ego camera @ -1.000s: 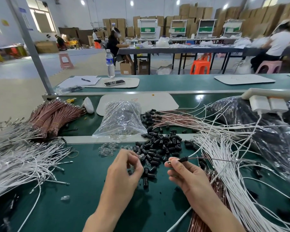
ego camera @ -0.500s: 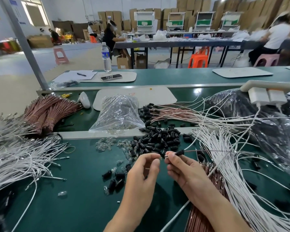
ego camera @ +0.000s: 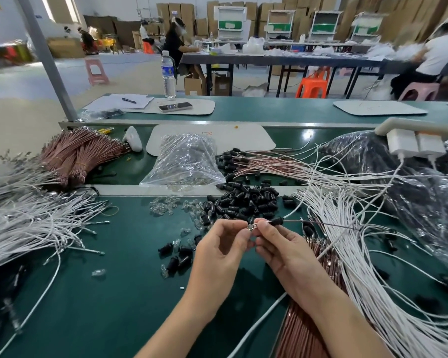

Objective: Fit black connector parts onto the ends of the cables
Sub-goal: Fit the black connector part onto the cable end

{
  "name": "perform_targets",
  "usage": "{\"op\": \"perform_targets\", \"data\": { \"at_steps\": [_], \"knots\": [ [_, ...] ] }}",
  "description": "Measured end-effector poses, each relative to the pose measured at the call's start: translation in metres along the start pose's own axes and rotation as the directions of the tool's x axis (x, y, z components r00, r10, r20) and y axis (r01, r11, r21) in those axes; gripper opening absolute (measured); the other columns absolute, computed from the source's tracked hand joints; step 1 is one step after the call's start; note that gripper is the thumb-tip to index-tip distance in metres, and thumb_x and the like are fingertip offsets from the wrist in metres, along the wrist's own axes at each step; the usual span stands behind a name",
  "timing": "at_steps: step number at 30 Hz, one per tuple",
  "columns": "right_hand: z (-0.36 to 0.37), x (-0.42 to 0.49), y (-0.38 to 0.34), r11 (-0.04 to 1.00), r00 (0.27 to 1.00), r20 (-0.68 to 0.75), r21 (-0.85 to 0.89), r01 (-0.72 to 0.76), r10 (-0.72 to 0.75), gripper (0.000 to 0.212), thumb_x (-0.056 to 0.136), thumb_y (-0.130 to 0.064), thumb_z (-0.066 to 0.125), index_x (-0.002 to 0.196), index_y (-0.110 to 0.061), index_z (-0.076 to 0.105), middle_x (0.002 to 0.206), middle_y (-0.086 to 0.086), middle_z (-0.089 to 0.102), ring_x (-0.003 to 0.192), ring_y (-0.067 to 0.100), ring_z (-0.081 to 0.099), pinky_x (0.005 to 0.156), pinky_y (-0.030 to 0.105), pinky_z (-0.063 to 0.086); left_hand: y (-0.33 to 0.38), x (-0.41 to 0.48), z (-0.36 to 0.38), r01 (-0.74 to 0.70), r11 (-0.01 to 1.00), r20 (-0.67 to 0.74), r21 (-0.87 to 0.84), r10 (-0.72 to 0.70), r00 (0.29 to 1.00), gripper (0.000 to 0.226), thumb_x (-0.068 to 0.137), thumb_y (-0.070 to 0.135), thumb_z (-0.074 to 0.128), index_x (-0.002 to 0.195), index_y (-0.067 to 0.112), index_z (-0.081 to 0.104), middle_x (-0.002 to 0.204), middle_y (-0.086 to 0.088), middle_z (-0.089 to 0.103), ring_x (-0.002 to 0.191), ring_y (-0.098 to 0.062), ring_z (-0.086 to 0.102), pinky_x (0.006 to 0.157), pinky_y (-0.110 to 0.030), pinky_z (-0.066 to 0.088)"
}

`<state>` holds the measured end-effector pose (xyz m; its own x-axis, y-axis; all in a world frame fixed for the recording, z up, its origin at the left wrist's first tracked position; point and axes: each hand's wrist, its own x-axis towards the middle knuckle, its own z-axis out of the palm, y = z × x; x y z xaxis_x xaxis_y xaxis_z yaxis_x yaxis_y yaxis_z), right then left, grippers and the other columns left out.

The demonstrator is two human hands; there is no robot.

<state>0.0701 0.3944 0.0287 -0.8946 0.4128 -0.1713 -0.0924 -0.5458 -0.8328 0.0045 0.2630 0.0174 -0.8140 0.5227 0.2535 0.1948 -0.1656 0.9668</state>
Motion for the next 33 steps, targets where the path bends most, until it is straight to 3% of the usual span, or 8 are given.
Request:
{"op": "perform_targets", "data": {
  "at_steps": [20,33],
  "knots": [
    [-0.0003,0.0004,-0.0008,1.0,1.0,-0.018,0.008,-0.006,0.006,0.028,0.065,-0.031,0.083,0.084,-0.011,0.083,0.084,0.007,0.077,0.066,0.006,0.069,0.062,0.016,0.057,-0.0024,0.0023,-0.0004,0.014,1.0,-0.009,-0.025,-0.014,1.0,0.012,0.097,0.009,0.066,0.103,0.018,0.072,0.092,0.0,0.078,0.085,-0.016,0.075,0.078,-0.02,0.057],
    [0.0007,0.0016,0.0018,1.0,1.0,-0.03,-0.015,-0.006,0.006,0.029,0.065,-0.032,0.083,0.086,-0.011,0.083,0.082,0.008,0.075,0.068,0.007,0.069,0.063,0.017,0.056,-0.0029,0.0009,-0.0006,-0.006,1.0,-0.041,-0.013,0.005,0.999,0.01,0.096,0.017,0.067,0.102,0.023,0.073,0.091,0.001,0.078,0.086,-0.015,0.075,0.078,-0.02,0.057]
  ]
}}
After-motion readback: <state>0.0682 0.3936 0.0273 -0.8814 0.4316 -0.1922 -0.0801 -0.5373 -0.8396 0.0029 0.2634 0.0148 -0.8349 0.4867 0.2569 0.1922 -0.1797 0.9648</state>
